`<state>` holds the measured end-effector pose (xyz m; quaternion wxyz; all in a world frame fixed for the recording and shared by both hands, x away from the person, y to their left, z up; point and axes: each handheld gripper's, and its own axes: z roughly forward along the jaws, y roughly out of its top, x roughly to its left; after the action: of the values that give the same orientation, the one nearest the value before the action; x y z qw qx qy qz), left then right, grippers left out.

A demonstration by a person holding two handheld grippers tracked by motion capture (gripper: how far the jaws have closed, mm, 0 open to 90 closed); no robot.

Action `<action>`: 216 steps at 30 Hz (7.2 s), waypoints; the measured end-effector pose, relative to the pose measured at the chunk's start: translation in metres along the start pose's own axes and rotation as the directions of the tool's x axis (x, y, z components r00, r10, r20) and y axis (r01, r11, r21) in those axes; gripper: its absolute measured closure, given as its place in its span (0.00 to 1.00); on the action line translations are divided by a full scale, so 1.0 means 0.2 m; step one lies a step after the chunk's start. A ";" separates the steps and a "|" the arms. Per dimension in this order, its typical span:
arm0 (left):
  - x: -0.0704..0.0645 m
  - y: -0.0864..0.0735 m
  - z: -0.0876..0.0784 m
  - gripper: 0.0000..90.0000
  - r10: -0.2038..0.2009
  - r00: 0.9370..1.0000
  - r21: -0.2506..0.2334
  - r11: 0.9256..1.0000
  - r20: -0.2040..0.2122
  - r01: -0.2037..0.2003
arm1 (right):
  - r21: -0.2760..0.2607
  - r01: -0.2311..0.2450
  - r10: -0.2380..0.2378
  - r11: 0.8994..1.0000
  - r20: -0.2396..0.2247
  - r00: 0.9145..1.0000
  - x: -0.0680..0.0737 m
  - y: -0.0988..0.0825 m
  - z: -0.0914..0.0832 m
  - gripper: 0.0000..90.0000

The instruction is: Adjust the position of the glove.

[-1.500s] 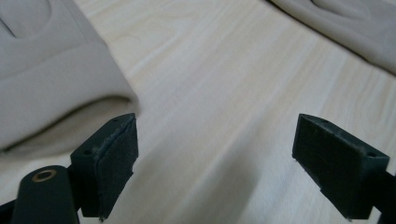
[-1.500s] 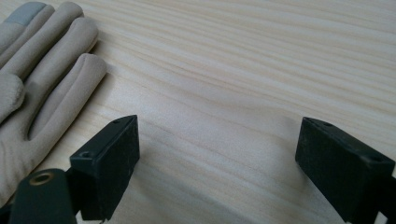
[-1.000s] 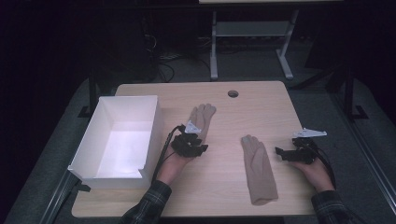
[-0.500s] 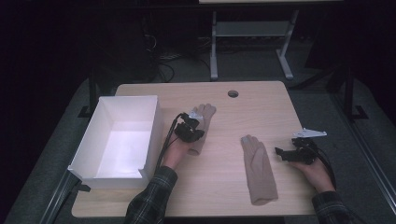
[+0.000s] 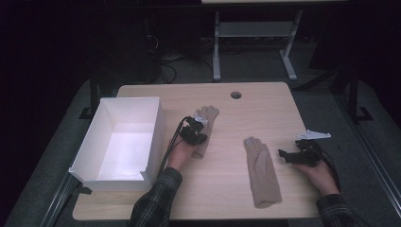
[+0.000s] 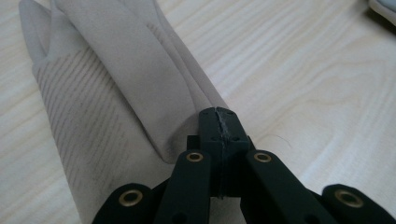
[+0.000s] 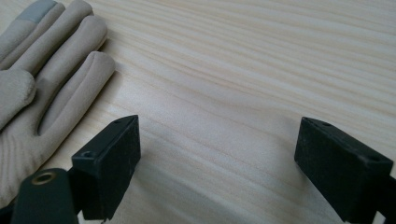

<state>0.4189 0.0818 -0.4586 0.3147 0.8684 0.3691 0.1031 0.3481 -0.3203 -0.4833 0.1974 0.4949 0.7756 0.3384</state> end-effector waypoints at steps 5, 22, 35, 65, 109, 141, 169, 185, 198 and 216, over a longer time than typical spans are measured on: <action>-0.02 -0.02 -0.02 1.00 0.011 0.999 0.007 1.000 0.036 -0.011 | -0.001 0.002 -0.002 1.000 0.000 1.000 0.00 0.00 0.00 0.16; -0.17 -0.13 -0.08 1.00 0.053 0.983 0.007 0.998 0.177 -0.055 | 0.000 0.002 -0.002 1.000 -0.001 1.000 0.00 0.00 0.00 0.16; -0.31 -0.22 -0.15 1.00 0.123 0.962 0.017 0.991 0.243 -0.132 | 0.001 0.000 0.000 1.000 0.000 1.000 0.00 0.00 0.00 0.16; -0.16 -0.17 -0.27 0.65 -0.023 0.998 -0.045 0.999 0.062 0.025 | -0.001 -0.006 0.006 1.000 0.001 1.000 0.00 0.00 0.00 0.16; -0.11 -0.20 -0.27 0.94 -0.057 0.981 -0.072 0.995 0.188 0.072 | 0.041 0.112 -0.105 0.993 -0.142 0.984 0.12 0.00 -0.19 1.00; -0.11 -0.12 -0.24 0.93 -0.057 0.968 -0.103 0.991 0.244 0.085 | 0.046 0.288 -0.237 0.956 -0.453 0.859 0.46 0.07 -0.05 1.00; -0.11 -0.03 -0.21 0.94 -0.051 0.971 -0.150 0.985 0.233 0.088 | 0.011 0.322 -0.276 0.947 -0.487 0.828 0.63 0.19 0.10 1.00; -0.28 0.04 -0.24 0.94 0.042 0.957 -0.172 0.985 0.286 0.009 | 0.002 0.329 -0.287 0.944 -0.485 0.826 0.69 0.21 0.13 1.00; -0.40 0.04 -0.15 0.90 0.092 0.942 -0.157 0.987 0.324 -0.043 | -0.002 0.326 -0.286 0.945 -0.484 0.827 0.69 0.21 0.13 1.00; -0.47 -0.02 -0.15 0.99 0.096 0.924 -0.138 0.989 0.370 -0.047 | -0.043 0.190 -0.195 0.981 -0.290 0.937 0.38 0.16 -0.05 0.51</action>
<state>0.3382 0.0320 -0.4323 0.4301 0.8632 0.2627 -0.0306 0.3294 -0.2460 -0.4513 0.1160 0.3596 0.8385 0.3926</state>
